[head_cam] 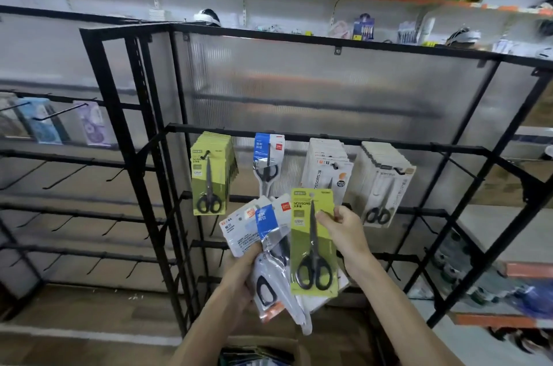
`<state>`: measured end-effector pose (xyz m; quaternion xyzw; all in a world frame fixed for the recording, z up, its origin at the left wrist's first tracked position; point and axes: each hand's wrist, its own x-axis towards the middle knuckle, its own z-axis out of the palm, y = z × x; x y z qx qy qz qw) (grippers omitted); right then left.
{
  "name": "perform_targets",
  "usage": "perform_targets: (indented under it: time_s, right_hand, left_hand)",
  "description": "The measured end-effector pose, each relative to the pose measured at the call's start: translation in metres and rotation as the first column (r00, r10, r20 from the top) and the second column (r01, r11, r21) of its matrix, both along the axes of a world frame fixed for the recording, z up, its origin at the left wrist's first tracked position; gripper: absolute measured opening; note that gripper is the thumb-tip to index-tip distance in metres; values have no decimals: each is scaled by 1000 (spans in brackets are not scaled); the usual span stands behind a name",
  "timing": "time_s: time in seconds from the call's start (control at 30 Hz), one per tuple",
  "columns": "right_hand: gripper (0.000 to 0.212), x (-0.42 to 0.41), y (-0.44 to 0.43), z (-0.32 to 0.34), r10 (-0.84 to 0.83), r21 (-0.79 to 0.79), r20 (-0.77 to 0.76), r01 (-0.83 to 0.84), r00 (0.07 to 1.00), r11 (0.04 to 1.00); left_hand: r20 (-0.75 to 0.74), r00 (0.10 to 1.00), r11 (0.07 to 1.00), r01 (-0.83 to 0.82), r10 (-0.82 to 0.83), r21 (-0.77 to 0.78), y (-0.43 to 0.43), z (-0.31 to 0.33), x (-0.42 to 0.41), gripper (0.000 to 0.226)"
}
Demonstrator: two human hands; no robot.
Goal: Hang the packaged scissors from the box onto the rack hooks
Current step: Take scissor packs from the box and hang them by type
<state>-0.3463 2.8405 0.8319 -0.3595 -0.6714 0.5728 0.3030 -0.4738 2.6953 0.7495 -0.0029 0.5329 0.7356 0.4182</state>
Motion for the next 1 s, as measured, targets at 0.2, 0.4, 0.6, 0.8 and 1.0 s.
perform_targets:
  time_s: [0.2, 0.4, 0.6, 0.8, 1.0]
  right_hand:
    - [6, -23, -16, -6, 105, 13, 74, -106, 992, 994]
    - [11, -61, -44, -8, 201, -63, 29, -199, 979, 978]
    - [12, -122, -64, 15, 254, -81, -21, -255, 967, 964]
    - [15, -197, -76, 24, 185, 2, 14, -185, 983, 983]
    - [21, -245, -82, 7, 95, -40, 49, -93, 994, 995]
  left_hand:
    - [66, 986, 987, -152, 156, -57, -26, -4, 6, 25]
    - [73, 946, 946, -308, 315, -98, -74, -14, -4, 27]
    - [17, 933, 923, -354, 360, -150, -119, -20, -37, 43]
    - [-16, 967, 959, -255, 255, -127, -149, -17, -88, 56]
    - [-35, 990, 970, -142, 138, -198, -166, -27, -132, 25]
